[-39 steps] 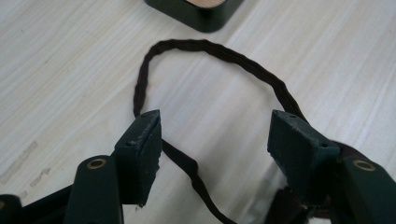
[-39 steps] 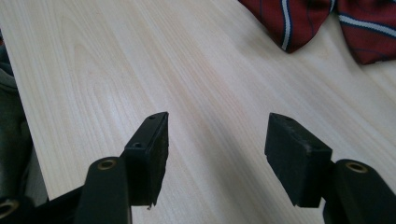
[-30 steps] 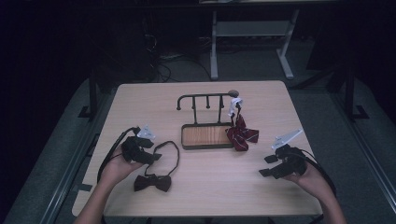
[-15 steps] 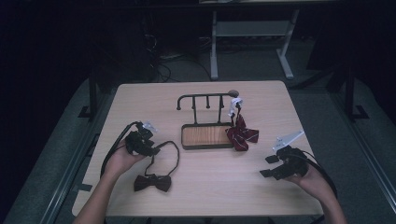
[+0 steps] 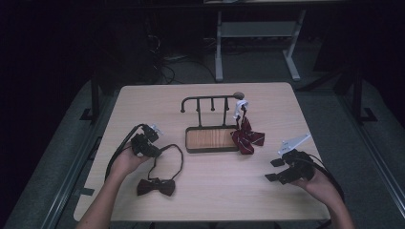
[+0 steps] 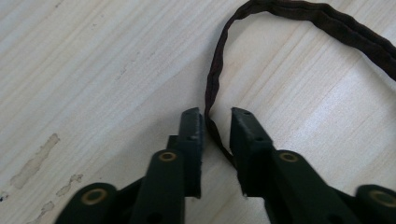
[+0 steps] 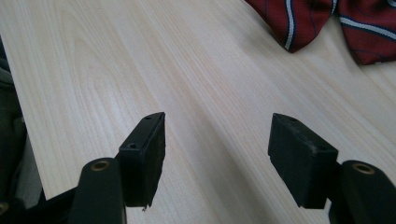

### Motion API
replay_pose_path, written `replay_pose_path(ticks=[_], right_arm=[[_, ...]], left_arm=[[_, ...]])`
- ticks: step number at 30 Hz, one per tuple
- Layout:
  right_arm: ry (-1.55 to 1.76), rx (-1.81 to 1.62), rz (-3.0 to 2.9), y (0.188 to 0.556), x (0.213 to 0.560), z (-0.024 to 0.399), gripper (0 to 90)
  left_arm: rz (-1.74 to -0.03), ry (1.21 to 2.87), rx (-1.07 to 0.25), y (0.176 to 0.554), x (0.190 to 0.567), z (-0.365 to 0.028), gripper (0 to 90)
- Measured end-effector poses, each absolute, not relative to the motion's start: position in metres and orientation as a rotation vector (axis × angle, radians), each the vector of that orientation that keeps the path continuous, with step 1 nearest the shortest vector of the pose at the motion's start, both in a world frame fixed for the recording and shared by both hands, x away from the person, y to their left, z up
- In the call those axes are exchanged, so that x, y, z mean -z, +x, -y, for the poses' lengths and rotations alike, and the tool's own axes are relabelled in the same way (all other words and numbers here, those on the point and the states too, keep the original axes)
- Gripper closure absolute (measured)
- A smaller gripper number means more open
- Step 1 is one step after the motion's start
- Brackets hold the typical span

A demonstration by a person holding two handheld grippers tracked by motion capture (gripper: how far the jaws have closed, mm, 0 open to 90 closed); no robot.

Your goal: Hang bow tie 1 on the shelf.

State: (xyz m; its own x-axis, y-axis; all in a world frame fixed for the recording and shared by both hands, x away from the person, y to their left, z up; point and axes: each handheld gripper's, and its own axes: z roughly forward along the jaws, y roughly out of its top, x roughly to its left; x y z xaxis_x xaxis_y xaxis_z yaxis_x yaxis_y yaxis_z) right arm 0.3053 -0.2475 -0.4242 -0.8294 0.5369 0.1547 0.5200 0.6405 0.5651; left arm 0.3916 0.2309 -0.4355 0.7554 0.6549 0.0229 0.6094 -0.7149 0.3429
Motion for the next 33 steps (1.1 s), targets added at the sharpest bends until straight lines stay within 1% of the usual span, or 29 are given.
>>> replay_pose_path(ticks=[5, 9, 11, 22, 29, 33], right_arm=[[0.902, -0.967, -2.813, 0.305, 0.424, 0.248, 36.2], [0.905, -0.970, -2.816, 0.305, 0.426, 0.249, 35.7], [0.906, -0.972, -2.815, 0.306, 0.427, 0.249, 35.8], [0.981, -0.989, -2.778, 0.308, 0.433, 0.257, 34.7], [1.007, -0.984, -2.766, 0.308, 0.437, 0.259, 34.1], [1.020, -0.989, -2.761, 0.309, 0.438, 0.262, 34.1]], left_arm=[[-0.992, 2.644, -0.182, 0.395, 0.438, -0.232, 80.4], [-0.986, 2.644, -0.168, 0.395, 0.438, -0.233, 87.3], [-0.983, 2.643, -0.164, 0.395, 0.438, -0.233, 89.1], [-0.937, 2.642, -0.147, 0.390, 0.435, -0.231, 89.7], [-0.905, 2.629, -0.103, 0.385, 0.427, -0.231, 89.8], [-0.878, 2.647, -0.126, 0.382, 0.416, -0.228, 89.8]])
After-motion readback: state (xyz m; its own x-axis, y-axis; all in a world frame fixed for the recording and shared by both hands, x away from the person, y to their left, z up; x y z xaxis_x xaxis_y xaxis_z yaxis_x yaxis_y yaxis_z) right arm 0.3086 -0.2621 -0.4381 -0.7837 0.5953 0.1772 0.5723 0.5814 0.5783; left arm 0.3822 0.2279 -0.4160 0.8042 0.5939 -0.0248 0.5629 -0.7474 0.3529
